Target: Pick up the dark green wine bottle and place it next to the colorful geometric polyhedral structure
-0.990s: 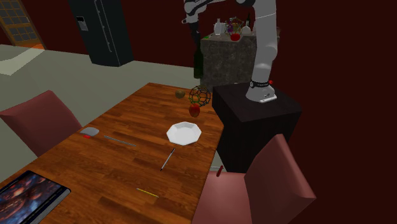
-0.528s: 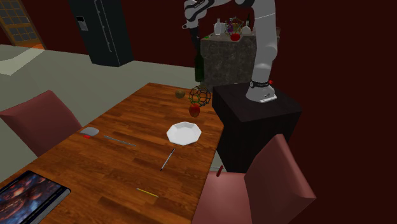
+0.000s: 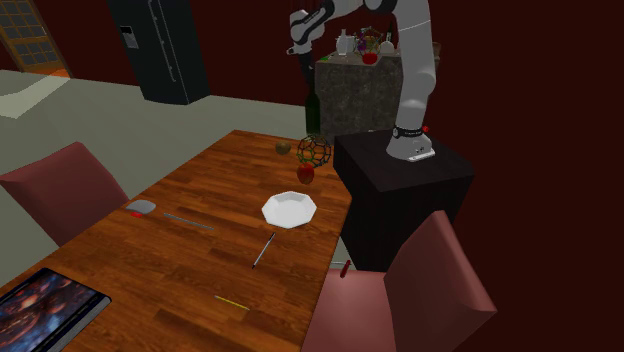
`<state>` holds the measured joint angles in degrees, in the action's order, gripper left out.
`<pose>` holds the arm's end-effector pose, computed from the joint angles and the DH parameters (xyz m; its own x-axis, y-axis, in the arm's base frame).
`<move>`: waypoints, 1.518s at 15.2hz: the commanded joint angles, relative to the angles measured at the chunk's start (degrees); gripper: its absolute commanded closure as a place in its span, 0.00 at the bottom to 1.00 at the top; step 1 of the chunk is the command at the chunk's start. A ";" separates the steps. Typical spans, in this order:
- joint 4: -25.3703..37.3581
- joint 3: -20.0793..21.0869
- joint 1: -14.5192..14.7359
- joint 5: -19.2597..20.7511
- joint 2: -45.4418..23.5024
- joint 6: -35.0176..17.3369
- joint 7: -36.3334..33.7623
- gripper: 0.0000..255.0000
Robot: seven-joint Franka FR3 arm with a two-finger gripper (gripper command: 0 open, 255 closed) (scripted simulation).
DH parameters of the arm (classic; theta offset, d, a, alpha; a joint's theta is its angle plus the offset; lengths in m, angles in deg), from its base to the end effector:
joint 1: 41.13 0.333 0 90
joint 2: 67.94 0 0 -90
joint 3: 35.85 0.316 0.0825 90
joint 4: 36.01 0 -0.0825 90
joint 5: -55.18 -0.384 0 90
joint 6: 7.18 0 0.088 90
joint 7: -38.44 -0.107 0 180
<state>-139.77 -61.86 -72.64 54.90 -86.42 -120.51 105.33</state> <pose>0.3464 -0.5102 0.3707 0.9694 0.1748 -0.1723 0.1668 -0.9842 -0.0602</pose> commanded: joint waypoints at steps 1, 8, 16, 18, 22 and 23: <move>-0.70 0.07 -0.15 -0.25 -0.58 -1.30 0.14 1.00; -2.81 0.59 -0.59 -1.38 -3.21 -5.85 0.42 1.00; -4.45 1.41 -1.26 -2.88 -6.77 -10.80 0.89 1.00; -4.73 1.65 -1.46 -3.29 -7.73 -12.00 1.02 1.00; -4.73 1.65 -1.46 -3.29 -7.73 -12.00 1.02 1.00; -4.73 1.65 -1.46 -3.29 -7.73 -12.00 1.02 1.00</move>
<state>-144.51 -60.20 -74.10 51.62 -94.15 -132.48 106.35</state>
